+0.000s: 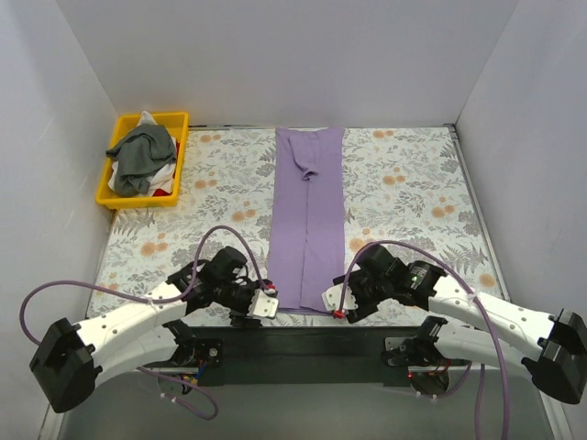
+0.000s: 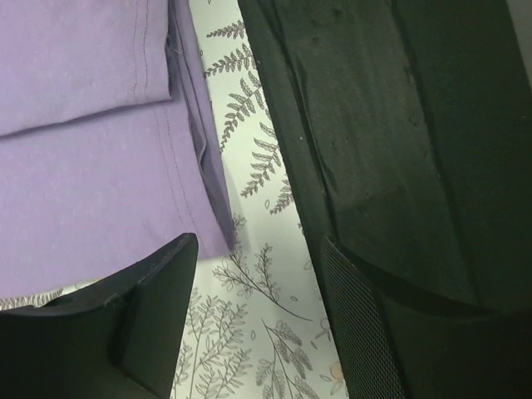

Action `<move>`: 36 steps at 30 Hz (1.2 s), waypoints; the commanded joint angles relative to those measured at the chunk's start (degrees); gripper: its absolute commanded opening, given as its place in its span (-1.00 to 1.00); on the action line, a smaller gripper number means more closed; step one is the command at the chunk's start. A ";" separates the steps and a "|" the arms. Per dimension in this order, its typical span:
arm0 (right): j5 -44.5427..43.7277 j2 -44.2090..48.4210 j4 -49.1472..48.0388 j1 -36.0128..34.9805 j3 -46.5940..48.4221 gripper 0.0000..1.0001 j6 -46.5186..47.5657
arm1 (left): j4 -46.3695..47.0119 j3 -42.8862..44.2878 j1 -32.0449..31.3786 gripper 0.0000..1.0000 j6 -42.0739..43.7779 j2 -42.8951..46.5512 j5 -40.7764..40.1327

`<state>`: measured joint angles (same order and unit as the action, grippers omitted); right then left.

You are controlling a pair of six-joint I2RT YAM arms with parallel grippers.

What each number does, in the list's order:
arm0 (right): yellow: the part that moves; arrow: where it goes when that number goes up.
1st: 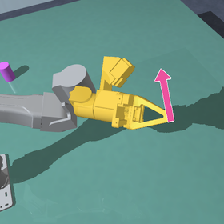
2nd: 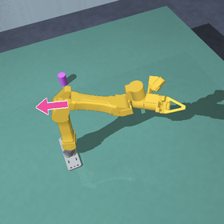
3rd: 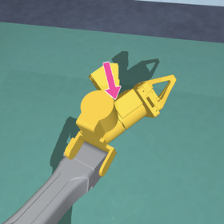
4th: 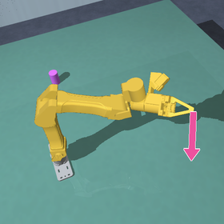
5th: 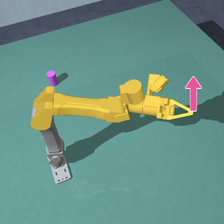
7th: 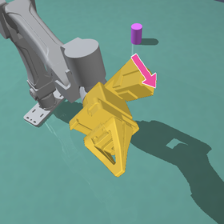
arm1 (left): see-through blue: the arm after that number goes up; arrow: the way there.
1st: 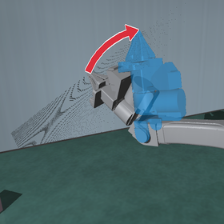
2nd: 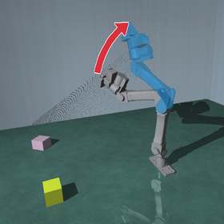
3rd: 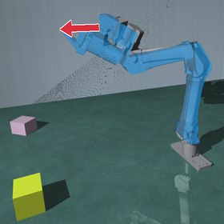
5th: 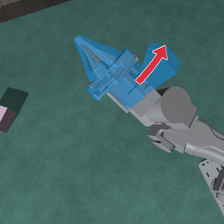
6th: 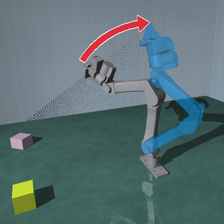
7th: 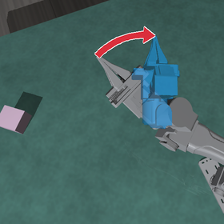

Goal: Fold and stack the t-shirts
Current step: Fold the tshirt

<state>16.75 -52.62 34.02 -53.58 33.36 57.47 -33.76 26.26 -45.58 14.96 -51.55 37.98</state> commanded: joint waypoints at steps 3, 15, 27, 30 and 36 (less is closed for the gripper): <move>1.71 -2.83 -7.47 -5.47 -2.25 0.31 2.56 | 11.41 -1.74 -2.93 0.18 -1.34 -3.64 -4.66; -0.40 -6.70 -11.95 -7.41 -7.17 0.32 7.47 | 16.09 -2.97 -3.46 0.04 2.35 -10.06 -7.13; -6.64 -9.87 -17.32 -7.68 -10.34 -0.97 7.13 | 17.85 -3.94 -3.81 -0.70 7.80 -14.36 -8.53; -6.73 -10.05 -16.97 -8.03 -9.20 -0.97 6.08 | 17.15 -3.06 -4.78 -0.92 6.93 -15.25 -8.27; -5.15 -3.48 -9.86 -15.40 -4.11 -0.97 0.65 | 10.75 -0.96 -13.91 -1.00 0.37 -4.20 -7.58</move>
<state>10.98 -60.60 19.64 -64.45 25.23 62.48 -17.34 23.16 -55.40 20.69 -62.50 28.27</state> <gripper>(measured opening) 0.024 0.031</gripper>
